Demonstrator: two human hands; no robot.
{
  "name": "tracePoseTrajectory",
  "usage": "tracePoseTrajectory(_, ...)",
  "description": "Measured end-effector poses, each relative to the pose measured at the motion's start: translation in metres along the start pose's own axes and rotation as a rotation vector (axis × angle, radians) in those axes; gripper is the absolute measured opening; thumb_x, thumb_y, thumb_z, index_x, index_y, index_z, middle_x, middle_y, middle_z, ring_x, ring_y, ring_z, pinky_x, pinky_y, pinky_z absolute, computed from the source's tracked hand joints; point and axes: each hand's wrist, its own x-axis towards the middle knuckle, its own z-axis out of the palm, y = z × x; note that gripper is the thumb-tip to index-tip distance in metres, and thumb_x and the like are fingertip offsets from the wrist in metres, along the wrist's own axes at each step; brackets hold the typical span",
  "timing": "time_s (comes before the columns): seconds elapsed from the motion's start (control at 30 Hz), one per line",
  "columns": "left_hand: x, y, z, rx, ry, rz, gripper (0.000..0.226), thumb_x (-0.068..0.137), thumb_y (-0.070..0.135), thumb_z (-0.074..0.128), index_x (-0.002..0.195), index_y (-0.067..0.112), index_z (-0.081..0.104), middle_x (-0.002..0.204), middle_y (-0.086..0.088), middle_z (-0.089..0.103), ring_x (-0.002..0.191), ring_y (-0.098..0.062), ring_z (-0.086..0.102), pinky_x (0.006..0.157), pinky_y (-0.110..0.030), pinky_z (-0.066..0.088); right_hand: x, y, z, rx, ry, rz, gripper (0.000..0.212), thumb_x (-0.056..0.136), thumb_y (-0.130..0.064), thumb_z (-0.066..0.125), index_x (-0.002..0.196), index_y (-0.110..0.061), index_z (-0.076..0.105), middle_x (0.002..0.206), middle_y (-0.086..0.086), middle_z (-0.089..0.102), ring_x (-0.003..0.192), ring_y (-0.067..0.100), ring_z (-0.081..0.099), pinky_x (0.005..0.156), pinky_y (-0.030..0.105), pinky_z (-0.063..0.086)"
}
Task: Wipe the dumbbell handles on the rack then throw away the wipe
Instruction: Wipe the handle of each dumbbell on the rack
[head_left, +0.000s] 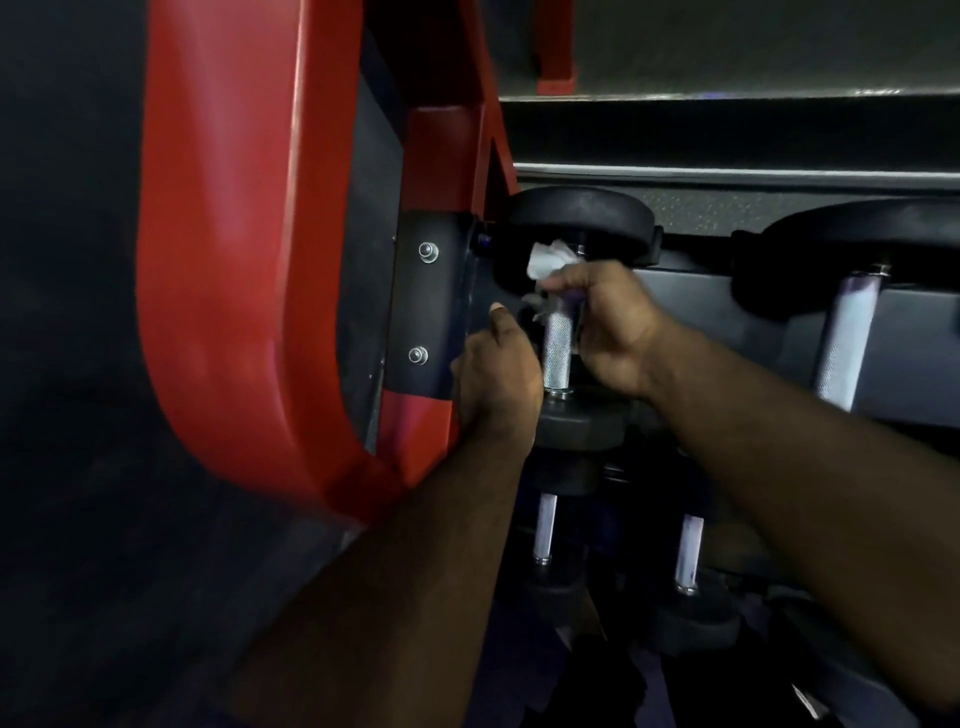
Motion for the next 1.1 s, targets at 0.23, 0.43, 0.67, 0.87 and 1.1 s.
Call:
tracePoseTrajectory(0.23, -0.001, -0.001, -0.003, -0.029, -0.02, -0.007, 0.062, 0.11, 0.051, 0.023, 0.13, 0.005, 0.061, 0.132, -0.023, 0.062, 0.128, -0.041, 0.055, 0.107, -0.043, 0.042, -0.011, 0.026, -0.021, 0.018, 0.042, -0.001, 0.045, 0.107, -0.035, 0.045, 0.116, 0.003, 0.068, 0.102, 0.018, 0.074, 0.084, 0.028, 0.073, 0.06, 0.032, 0.06)
tracePoseTrajectory(0.43, -0.002, 0.002, -0.004, -0.012, 0.021, -0.049, 0.076, 0.107, 0.06, 0.02, 0.123, 0.005, 0.07, 0.12, -0.019, 0.072, 0.121, -0.038, 0.061, 0.101, -0.042, 0.046, -0.017, 0.046, -0.015, -0.144, 0.227, -0.269, 0.025, 0.098, 0.003, 0.052, 0.121, 0.001, 0.06, 0.105, 0.02, 0.071, 0.081, 0.025, 0.07, 0.06, 0.028, 0.057)
tracePoseTrajectory(0.67, -0.007, 0.004, -0.007, -0.039, 0.048, -0.047, 0.075, 0.107, 0.059, 0.021, 0.126, 0.004, 0.068, 0.134, -0.02, 0.065, 0.127, -0.039, 0.058, 0.106, -0.043, 0.044, -0.022, 0.067, -0.013, -0.588, 0.673, -0.634, 0.022, 0.074, -0.003, 0.071, 0.082, -0.023, 0.071, 0.076, -0.013, 0.073, 0.071, 0.003, 0.069, 0.067, 0.032, 0.06)
tracePoseTrajectory(0.87, -0.007, 0.004, -0.006, -0.108, 0.103, -0.084, 0.078, 0.104, 0.065, 0.019, 0.126, 0.009, 0.069, 0.13, -0.019, 0.066, 0.122, -0.04, 0.06, 0.106, -0.048, 0.048, -0.025, 0.07, -0.016, -0.565, 0.653, -0.656, 0.029, 0.074, -0.001, 0.072, 0.087, -0.026, 0.079, 0.081, -0.015, 0.075, 0.074, -0.001, 0.069, 0.072, 0.026, 0.06)
tracePoseTrajectory(1.1, -0.026, -0.004, -0.02, -0.302, 0.206, -0.036, 0.072, 0.108, 0.059, 0.024, 0.125, 0.005, 0.07, 0.132, -0.019, 0.067, 0.127, -0.039, 0.058, 0.104, -0.044, 0.044, -0.072, 0.083, -0.03, -0.609, 0.483, -0.711, 0.027, 0.073, -0.011, 0.08, 0.092, -0.03, 0.08, 0.09, -0.012, 0.078, 0.084, 0.012, 0.075, 0.08, 0.042, 0.063)
